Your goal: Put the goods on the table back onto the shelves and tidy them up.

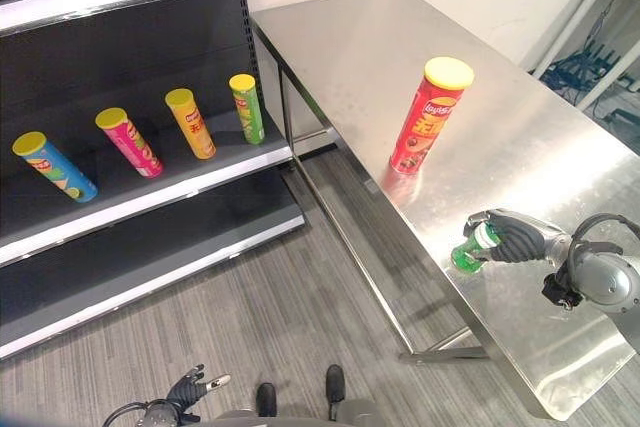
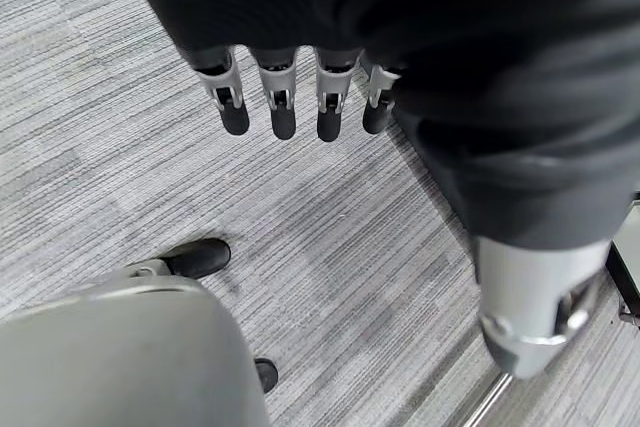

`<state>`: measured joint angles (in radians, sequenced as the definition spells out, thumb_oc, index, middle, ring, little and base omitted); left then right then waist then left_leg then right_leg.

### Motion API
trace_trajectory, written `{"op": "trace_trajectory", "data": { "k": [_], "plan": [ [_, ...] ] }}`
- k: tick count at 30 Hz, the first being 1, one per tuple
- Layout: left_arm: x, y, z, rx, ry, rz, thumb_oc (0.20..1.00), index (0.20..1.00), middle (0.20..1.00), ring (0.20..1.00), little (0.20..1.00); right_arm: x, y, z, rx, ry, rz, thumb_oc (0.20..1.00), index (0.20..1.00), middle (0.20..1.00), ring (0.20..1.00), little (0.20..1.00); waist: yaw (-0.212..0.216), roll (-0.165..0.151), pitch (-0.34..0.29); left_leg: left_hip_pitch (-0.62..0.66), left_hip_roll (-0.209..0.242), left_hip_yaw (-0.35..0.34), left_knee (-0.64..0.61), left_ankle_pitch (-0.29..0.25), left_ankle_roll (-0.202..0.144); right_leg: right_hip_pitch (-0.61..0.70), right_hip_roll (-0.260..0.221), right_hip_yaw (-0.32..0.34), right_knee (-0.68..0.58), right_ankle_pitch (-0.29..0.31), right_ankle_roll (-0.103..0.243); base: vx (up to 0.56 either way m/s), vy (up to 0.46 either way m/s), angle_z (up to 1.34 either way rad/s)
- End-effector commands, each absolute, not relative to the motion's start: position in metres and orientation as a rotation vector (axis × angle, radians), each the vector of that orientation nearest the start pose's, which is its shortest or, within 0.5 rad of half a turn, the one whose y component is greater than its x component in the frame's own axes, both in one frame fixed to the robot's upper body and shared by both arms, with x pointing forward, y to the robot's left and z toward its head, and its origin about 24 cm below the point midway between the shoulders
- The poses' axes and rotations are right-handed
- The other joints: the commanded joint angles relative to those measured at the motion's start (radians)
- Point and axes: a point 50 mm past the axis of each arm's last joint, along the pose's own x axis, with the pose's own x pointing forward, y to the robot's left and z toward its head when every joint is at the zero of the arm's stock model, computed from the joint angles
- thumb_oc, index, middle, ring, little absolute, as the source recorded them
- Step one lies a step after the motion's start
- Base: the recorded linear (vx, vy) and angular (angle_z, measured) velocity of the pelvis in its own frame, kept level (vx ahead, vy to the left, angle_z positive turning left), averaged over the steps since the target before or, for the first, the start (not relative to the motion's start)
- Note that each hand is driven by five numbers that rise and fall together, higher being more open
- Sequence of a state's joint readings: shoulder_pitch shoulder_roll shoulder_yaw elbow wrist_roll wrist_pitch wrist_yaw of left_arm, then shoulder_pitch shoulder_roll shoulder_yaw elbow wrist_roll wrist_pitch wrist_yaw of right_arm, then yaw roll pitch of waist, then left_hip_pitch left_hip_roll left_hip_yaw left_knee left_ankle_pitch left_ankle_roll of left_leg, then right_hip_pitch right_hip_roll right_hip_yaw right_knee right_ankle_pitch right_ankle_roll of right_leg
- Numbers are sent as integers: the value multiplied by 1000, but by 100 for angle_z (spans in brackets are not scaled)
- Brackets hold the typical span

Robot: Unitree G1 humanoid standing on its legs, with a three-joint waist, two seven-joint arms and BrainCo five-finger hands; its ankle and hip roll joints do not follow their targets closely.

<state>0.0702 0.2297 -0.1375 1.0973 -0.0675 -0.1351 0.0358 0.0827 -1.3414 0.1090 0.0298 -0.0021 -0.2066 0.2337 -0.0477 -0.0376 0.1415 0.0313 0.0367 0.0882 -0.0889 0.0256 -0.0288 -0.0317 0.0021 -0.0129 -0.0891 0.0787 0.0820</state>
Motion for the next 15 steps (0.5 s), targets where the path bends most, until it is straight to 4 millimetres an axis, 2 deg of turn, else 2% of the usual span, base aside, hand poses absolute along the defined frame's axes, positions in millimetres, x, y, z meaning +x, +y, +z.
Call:
{"op": "trace_trajectory", "data": {
  "k": [1,5,7,9,10,13,15],
  "plan": [
    [122,246,-141,272,955,112,1000,1000,1000,1000,1000,243,-310,161,-1310,27,368,200,200,200,200,200,27,-44,-21,9,33,7,2,-38,-90,86,-43,19,39,-161,128,8,-31,0],
    [123,245,-141,272,952,111,1000,1000,1000,1000,1000,244,-303,183,-1277,-86,332,200,200,200,200,200,27,-43,-25,14,33,5,2,-40,-90,93,-41,18,39,-164,127,2,-9,0],
    [122,246,-141,268,947,116,1000,1000,1000,1000,1000,243,-290,213,-1245,-245,309,200,200,200,200,200,26,-43,-31,20,35,2,2,-40,-92,96,-40,17,41,-168,125,16,-58,2],
    [122,245,-141,265,944,108,1000,1000,1000,1000,1000,238,-282,234,-1216,-358,291,200,200,200,200,200,32,-42,-40,26,37,-4,2,-42,-92,101,-38,13,44,-173,122,28,-81,4],
    [120,244,-142,256,945,102,1000,1000,1000,1000,1000,232,-266,255,-1193,-485,316,200,200,200,200,200,36,-43,-50,31,40,-7,2,-43,-95,108,-35,10,46,-178,118,36,-108,14],
    [118,240,-142,254,939,81,1000,1000,1000,1000,1000,224,-255,283,-1200,-634,295,200,200,200,200,200,50,-41,-62,39,46,-18,2,-41,-100,119,-27,0,50,-190,110,30,-89,19],
    [117,239,-142,255,941,74,1000,1000,1000,1000,1000,222,-253,289,-1191,-671,284,200,200,200,200,200,51,-41,-64,39,48,-23,2,-40,-101,122,-26,-4,52,-193,108,8,-59,21]
  ]
}}
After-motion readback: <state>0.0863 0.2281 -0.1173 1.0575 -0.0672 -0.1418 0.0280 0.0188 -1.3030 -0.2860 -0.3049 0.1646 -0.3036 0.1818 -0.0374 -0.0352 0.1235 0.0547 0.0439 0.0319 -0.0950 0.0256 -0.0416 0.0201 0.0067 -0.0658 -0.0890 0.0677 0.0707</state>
